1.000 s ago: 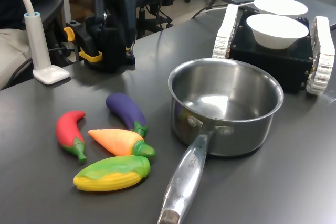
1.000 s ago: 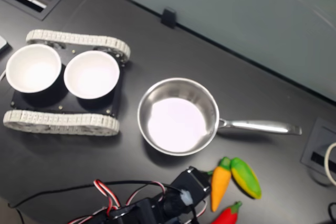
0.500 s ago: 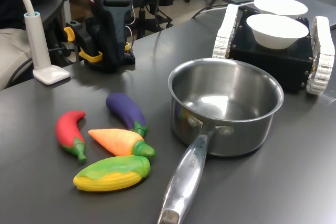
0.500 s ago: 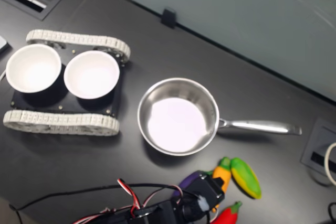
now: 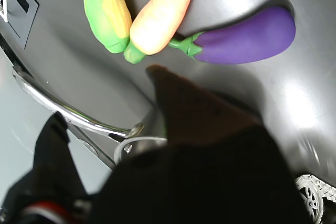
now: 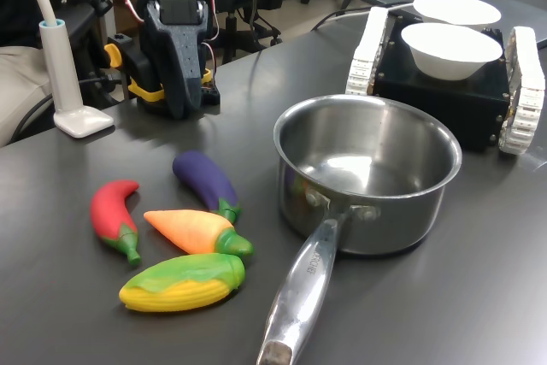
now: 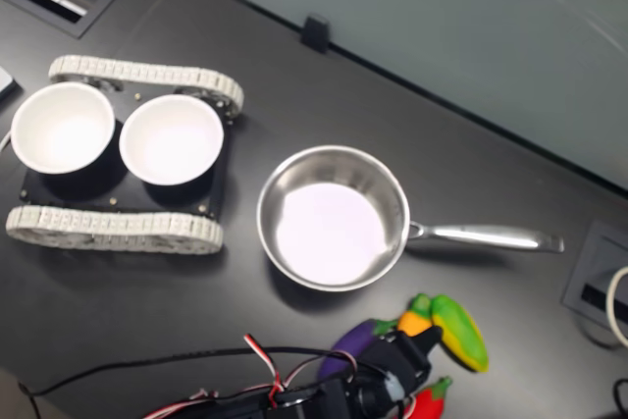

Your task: Pick up the carrot and place them in the pan

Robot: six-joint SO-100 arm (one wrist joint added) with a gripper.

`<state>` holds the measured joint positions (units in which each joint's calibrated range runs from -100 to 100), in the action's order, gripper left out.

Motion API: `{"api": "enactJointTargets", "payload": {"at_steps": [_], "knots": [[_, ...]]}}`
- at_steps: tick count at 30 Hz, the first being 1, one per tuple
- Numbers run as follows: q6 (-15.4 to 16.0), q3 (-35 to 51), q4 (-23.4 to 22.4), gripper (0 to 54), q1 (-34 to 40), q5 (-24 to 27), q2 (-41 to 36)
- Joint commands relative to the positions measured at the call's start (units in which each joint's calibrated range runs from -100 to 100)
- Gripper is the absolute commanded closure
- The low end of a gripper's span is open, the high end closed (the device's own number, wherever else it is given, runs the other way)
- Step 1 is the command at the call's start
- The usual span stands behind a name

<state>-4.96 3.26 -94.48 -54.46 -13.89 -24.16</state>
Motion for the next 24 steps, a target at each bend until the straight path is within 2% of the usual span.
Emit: {"api": "enactJointTargets", "payload": {"at_steps": [1,10,15,24], "knots": [[0.67,-0.12,3.94,22.6,-0.82,-1.03,0.08],[0.67,-3.03,7.01,21.8,-1.74,-3.27,0.92],[0.67,-6.48,10.17,21.4,-2.77,-5.23,1.00],[0.67,-4.48,10.59,21.1,-1.97,-8.50,4.04]]}}
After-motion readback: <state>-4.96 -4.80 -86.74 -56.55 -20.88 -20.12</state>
